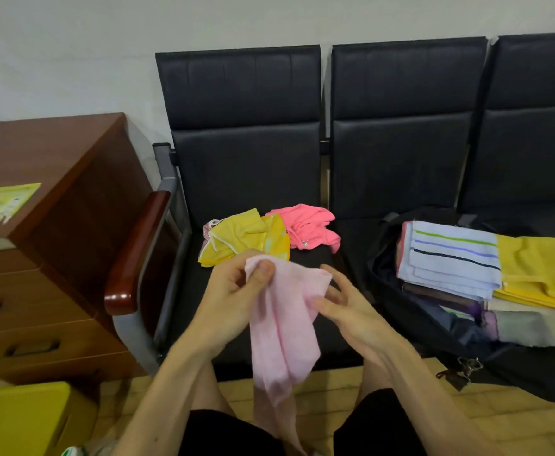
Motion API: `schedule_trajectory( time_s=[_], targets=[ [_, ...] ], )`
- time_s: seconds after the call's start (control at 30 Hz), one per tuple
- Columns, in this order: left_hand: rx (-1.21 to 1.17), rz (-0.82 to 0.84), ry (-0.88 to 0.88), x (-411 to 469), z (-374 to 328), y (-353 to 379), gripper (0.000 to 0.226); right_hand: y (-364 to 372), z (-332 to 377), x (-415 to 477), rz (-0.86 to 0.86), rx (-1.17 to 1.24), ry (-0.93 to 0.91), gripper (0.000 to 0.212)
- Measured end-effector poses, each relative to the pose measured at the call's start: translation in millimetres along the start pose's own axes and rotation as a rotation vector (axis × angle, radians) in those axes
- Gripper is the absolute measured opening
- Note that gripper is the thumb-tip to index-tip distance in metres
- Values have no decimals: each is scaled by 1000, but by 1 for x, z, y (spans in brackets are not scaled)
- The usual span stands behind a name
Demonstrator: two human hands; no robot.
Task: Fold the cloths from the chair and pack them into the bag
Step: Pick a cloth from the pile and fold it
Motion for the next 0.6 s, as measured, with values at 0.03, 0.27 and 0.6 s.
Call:
schedule_trajectory(
  time_s=[0.03,0.27,0.6],
  targets=[
    [3,33,7,3,-4,-4,23,3,6,3,116,-2,2,80],
    [-63,-195,-124,15,-5,-33,28,14,90,-8,-165,-228,-537,18],
    [-63,-432,-126,7,8,-14,28,35,77,-33,-250,-351,-530,57]
  ],
)
Point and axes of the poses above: each hand's wrist, its own x-axis towards the middle knuckle, its own y-axis out of the palm, z = x × y, the point moved 1 cm from there along x, towards the middle knuckle, and after that the axes turned 6 degrees about -z, right-handed, at the moved point
